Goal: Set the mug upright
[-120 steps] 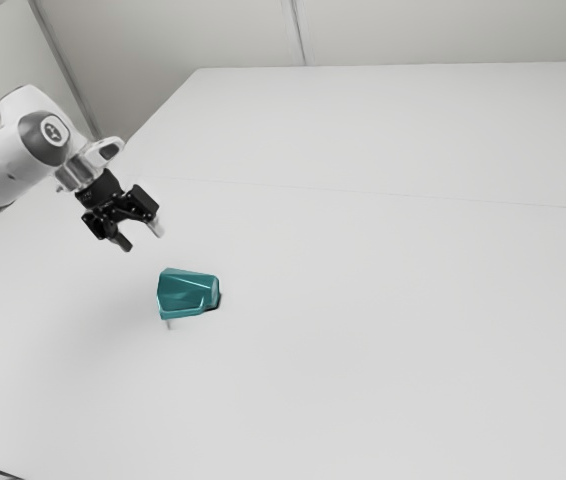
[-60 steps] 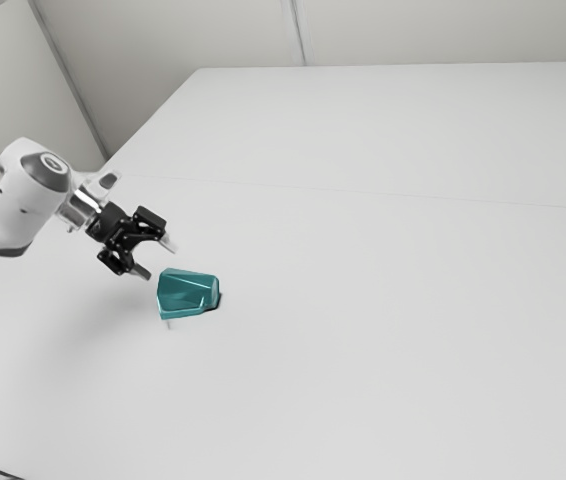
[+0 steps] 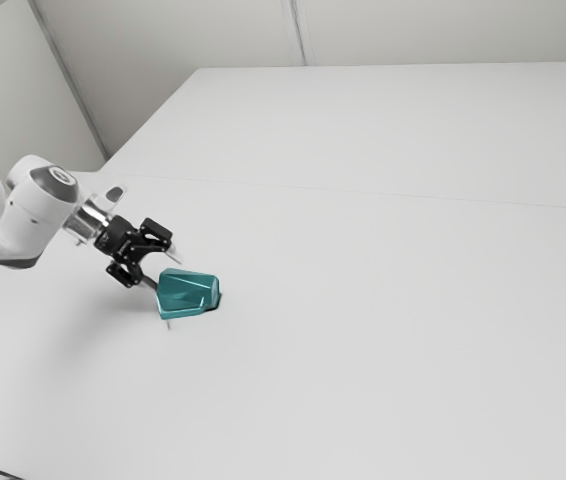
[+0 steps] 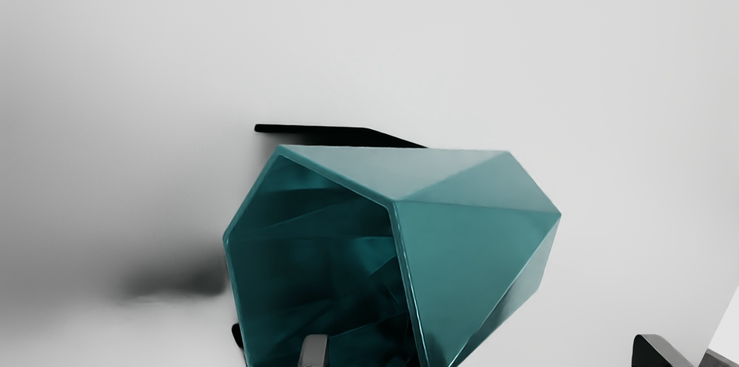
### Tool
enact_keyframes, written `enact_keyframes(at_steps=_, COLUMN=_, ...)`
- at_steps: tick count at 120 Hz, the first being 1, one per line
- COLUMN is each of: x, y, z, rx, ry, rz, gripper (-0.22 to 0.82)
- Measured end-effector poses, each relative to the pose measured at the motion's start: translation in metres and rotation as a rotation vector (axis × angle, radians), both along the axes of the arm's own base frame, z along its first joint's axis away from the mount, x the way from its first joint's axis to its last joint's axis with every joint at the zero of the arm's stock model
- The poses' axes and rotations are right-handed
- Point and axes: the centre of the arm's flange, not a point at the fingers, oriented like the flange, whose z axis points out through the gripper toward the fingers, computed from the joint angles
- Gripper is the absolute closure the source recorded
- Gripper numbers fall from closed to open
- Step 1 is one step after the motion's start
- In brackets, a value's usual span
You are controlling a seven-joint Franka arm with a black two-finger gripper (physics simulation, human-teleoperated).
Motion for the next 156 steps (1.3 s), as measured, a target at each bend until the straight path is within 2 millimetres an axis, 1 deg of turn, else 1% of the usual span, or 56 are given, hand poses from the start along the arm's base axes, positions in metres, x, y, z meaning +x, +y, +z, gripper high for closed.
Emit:
enact_keyframes(at_steps=6, x=0.0, y=0.002, z=-0.004, rx=-0.01, ry=0.0, rz=0.01, gripper=0.08)
enact_keyframes(at_steps=15, x=-0.001, y=0.007, z=-0.018, rx=-0.032, ry=0.014, rz=0.031, gripper=0.13)
enact_keyframes(at_steps=22, x=-0.002, y=0.01, z=-0.024, rx=-0.045, ry=0.017, rz=0.045, gripper=0.15)
enact_keyframes(at_steps=39, x=0.004, y=0.008, z=-0.024, rx=-0.078, ry=-0.012, rz=0.064, gripper=0.2)
enact_keyframes(at_steps=56, x=0.008, y=0.003, z=-0.034, rx=-0.125, ry=-0.029, rz=0.09, gripper=0.22)
enact_keyframes(at_steps=63, x=0.01, y=0.002, z=-0.035, rx=-0.141, ry=-0.043, rz=0.098, gripper=0.25)
enact_keyframes(at_steps=69, x=0.011, y=0.0, z=-0.037, rx=-0.151, ry=-0.053, rz=0.101, gripper=0.3)
enact_keyframes(at_steps=93, x=0.012, y=-0.003, z=-0.038, rx=-0.177, ry=-0.083, rz=0.105, gripper=0.57)
enact_keyframes(at_steps=102, x=0.013, y=-0.005, z=-0.037, rx=-0.18, ry=-0.095, rz=0.1, gripper=0.64)
enact_keyframes(at_steps=121, x=0.014, y=-0.008, z=-0.031, rx=-0.19, ry=-0.117, rz=0.086, gripper=0.72)
enact_keyframes(at_steps=156, x=0.013, y=-0.013, z=-0.023, rx=-0.206, ry=-0.139, rz=0.058, gripper=0.77)
